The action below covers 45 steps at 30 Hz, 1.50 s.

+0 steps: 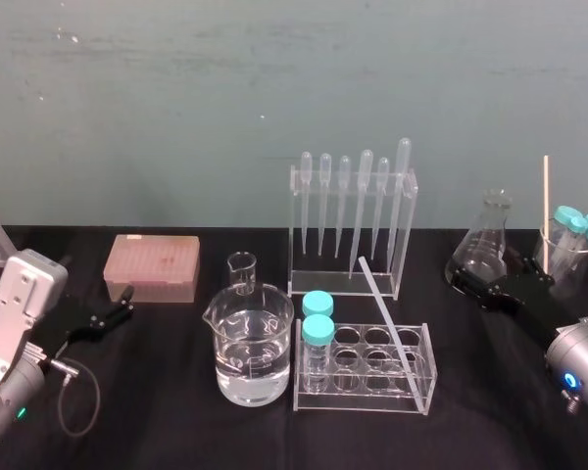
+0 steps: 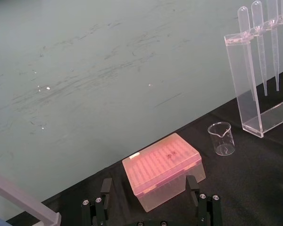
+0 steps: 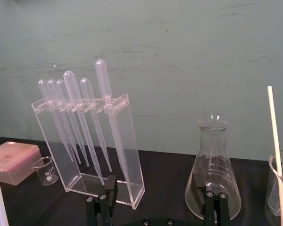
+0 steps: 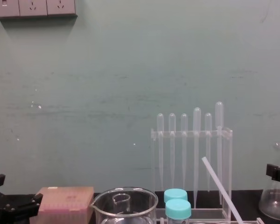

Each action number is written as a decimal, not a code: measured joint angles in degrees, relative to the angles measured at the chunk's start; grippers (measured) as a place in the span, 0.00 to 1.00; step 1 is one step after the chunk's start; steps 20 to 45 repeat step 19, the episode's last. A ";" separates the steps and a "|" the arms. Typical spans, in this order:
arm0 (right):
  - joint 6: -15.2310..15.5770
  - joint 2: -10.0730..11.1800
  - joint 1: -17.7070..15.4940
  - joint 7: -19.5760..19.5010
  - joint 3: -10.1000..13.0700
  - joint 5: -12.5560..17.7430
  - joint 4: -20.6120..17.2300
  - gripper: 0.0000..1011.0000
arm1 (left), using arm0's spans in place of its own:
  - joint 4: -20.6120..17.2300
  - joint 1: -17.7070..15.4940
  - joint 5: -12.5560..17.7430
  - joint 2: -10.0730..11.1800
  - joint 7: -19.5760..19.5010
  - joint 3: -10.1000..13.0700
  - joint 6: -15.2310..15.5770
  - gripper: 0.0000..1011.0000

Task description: Pick up the stirring rod with one hand, then place it down.

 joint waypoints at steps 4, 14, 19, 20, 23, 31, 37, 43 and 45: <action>-0.05 0.02 -0.02 -0.05 0.02 0.00 -0.01 0.99 | 0.00 0.00 0.00 0.00 0.00 0.00 0.00 0.99; -0.13 0.03 -0.05 -0.18 0.02 0.00 -0.05 0.99 | 0.00 0.00 0.00 0.00 0.00 0.00 0.00 0.99; -0.17 0.03 -0.05 -0.21 0.02 0.00 -0.07 0.99 | 0.00 0.00 0.00 0.00 0.00 0.00 0.00 0.99; -0.17 0.03 -0.05 -0.21 0.02 0.00 -0.07 0.99 | 0.00 0.00 0.00 0.00 0.00 0.00 0.00 0.99; -0.17 0.03 -0.05 -0.21 0.02 0.00 -0.07 0.99 | 0.00 0.00 0.00 0.00 0.00 0.00 0.00 0.99; -0.17 0.03 -0.05 -0.21 0.02 0.00 -0.07 0.99 | 0.00 0.00 0.00 0.00 0.00 0.00 0.00 0.99; -0.17 0.03 -0.05 -0.21 0.02 0.00 -0.07 0.99 | 0.00 0.00 0.00 0.00 0.00 0.00 0.00 0.99; -0.17 0.03 -0.05 -0.21 0.02 0.00 -0.07 0.99 | 0.00 0.00 0.00 0.00 0.00 0.00 0.00 0.99; -0.17 0.03 -0.05 -0.21 0.02 0.00 -0.07 0.99 | 0.00 0.00 0.00 0.00 0.00 0.00 0.00 0.99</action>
